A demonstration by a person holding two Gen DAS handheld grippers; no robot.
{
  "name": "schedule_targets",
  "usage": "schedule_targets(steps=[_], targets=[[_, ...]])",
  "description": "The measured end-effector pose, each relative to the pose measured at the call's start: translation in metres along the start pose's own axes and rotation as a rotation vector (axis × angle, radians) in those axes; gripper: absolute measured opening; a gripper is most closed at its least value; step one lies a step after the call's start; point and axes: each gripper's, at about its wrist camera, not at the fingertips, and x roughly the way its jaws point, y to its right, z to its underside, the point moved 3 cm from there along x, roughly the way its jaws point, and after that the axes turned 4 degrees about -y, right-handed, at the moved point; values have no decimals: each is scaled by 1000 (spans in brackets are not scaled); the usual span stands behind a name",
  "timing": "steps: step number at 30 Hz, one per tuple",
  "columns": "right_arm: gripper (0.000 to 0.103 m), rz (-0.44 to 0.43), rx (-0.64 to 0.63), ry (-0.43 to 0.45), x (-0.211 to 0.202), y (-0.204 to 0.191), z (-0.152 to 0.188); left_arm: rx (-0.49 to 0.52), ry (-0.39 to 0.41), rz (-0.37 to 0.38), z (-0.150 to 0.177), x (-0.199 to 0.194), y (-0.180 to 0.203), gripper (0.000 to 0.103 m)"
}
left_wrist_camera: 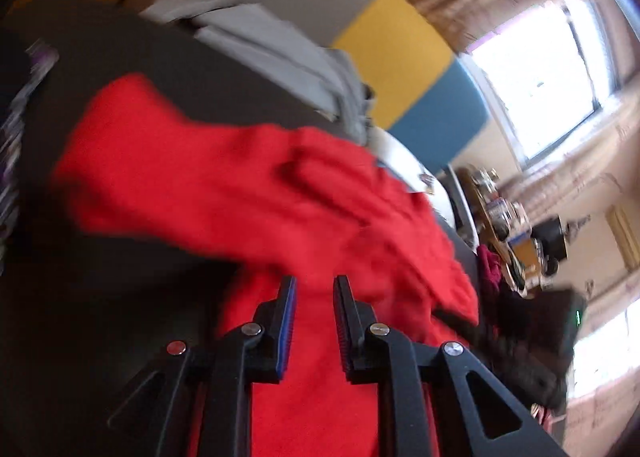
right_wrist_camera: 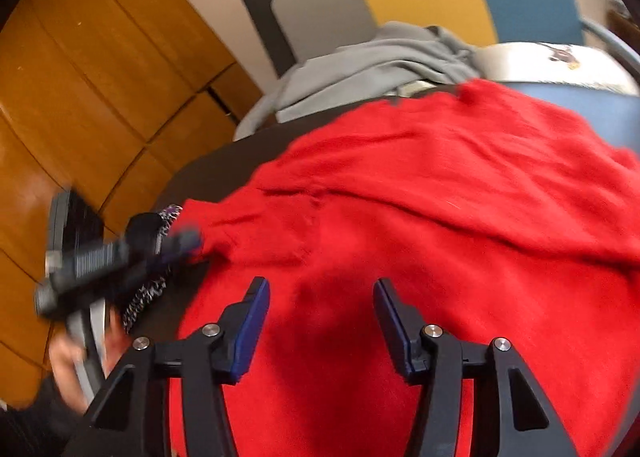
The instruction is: Fold clothes
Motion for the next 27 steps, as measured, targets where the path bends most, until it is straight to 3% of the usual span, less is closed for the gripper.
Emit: schedule_targets(steps=[4, 8, 9, 10, 16, 20, 27], targets=[[55, 43, 5, -40, 44, -7, -26, -34, -18, -9, 18, -8, -29, 18], [42, 114, -35, -113, 80, -18, -36, -63, -12, 18, 27, -16, -41, 18], [29, 146, -56, -128, 86, -22, -37, -67, -7, 28, 28, -18, -42, 18], [5, 184, -83, -140, 90, -25, -38, -71, -1, 37, 29, -19, -43, 18], [5, 281, -338, -121, 65, -79, -59, -76, 25, 71, 26, -18, -39, 20], [5, 322, -488, -28, 23, -122, -100, -66, 26, 76, 18, -9, -26, 20], [5, 427, -544, 102, -42, -130, -159, -29, 38, 66, -10, 15, 3, 22]])
